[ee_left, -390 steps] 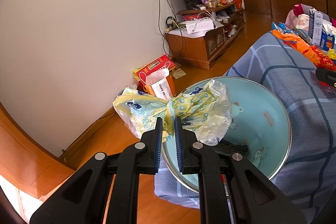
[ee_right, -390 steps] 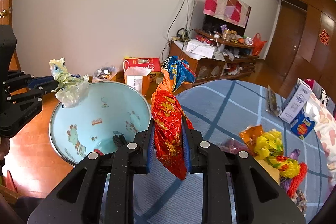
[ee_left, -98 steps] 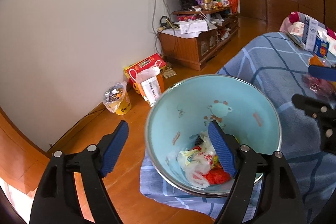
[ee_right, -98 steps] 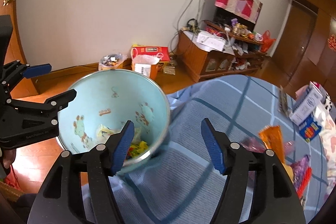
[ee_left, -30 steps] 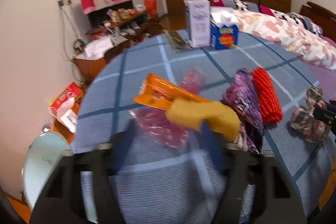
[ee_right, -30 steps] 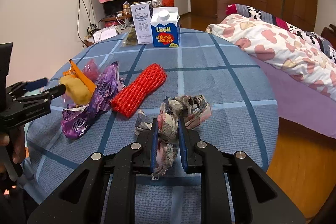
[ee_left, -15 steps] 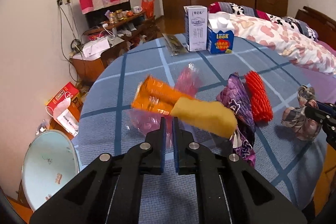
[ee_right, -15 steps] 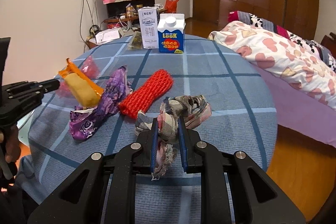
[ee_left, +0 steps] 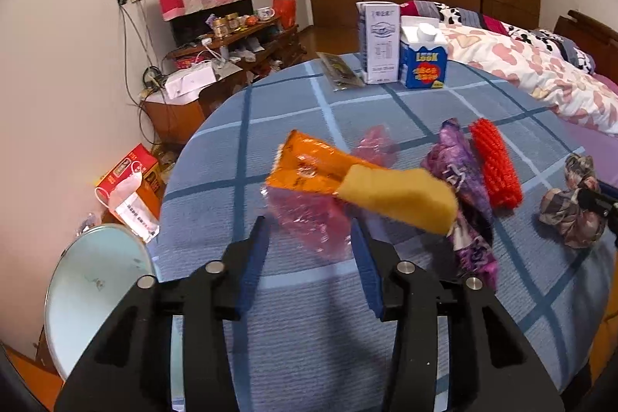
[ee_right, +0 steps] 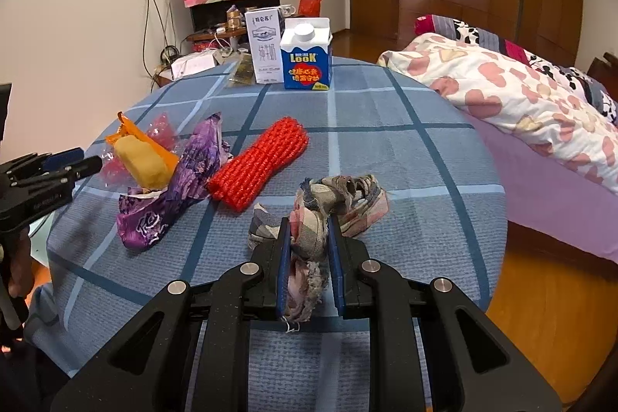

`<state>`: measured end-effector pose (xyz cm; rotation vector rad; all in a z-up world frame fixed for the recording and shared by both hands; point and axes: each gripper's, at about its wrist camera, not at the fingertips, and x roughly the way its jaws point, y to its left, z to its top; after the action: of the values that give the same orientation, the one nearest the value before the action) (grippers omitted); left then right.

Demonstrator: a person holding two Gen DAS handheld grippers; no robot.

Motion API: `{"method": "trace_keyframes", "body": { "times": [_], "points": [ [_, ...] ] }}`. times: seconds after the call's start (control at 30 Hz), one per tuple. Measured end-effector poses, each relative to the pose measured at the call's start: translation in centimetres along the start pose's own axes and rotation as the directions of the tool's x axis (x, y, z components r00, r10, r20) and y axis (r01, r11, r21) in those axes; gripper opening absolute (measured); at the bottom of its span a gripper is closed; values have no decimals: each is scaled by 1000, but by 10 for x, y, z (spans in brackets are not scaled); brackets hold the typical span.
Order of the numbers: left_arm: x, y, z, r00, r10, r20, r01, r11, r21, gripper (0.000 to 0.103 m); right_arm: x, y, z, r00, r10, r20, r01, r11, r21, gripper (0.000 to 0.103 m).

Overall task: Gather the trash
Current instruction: 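Grasp the pink plastic bag with the left tool, then carry the pink bag with the left tool while the right tool carries the cloth over the bin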

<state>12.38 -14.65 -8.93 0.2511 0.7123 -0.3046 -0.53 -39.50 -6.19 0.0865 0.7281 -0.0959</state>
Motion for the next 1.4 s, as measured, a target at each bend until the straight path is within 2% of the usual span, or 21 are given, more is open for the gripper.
{"method": "trace_keyframes", "body": {
  "times": [0.2, 0.23, 0.27, 0.3, 0.33, 0.37, 0.4, 0.63, 0.8, 0.93, 1.1, 1.4],
  "points": [
    [19, -6, -5, 999, -9, -37, 9, 1000, 20, 50, 5, 4, 0, 1000, 5, -6, -5, 1000, -6, 19],
    [24, -7, -6, 999, -5, -45, 6, 1000, 21, 46, 5, 4, 0, 1000, 6, -7, -6, 1000, -7, 19],
    [30, -8, -6, 998, -9, -56, 11, 1000, 21, 38, 6, 5, 0, 1000, 5, -8, -5, 1000, -9, 19],
    [32, -8, -6, 998, -19, -66, 20, 1000, 21, 16, 6, 6, -1, 1000, 6, -8, -6, 1000, -10, 19],
    [34, -7, -7, 997, -30, -75, 32, 999, 18, 10, 7, 6, -1, 1000, 6, -8, -6, 1000, -11, 19],
    [34, -4, -7, 996, -37, -76, 38, 999, 10, 9, 7, 6, -1, 1000, 7, -7, -7, 1000, -11, 19],
    [33, -2, -7, 997, -35, -73, 35, 999, 9, 1, 7, 7, -1, 1000, 8, -6, -8, 1000, -10, 19],
    [6, 28, -2, 999, 39, -5, -39, 999, 5, 0, 3, 20, 3, 999, 31, 14, -30, 999, -25, 19],
    [-21, 48, -2, 991, 115, 62, -116, 993, 8, 0, -4, 36, 10, 998, 46, 38, -44, 998, -51, 19],
    [-37, 60, -5, 985, 146, 95, -146, 989, -5, 0, -10, 49, 18, 996, 59, 64, -54, 996, -73, 19],
    [-49, 72, -9, 983, 151, 105, -149, 988, -29, 0, -14, 67, 26, 992, 91, 83, -83, 992, -96, 19],
    [-64, 102, -21, 970, 221, 106, -216, 975, -56, 0, -11, 112, 43, 983, 158, 95, -142, 977, -160, 19]
  ]
}}
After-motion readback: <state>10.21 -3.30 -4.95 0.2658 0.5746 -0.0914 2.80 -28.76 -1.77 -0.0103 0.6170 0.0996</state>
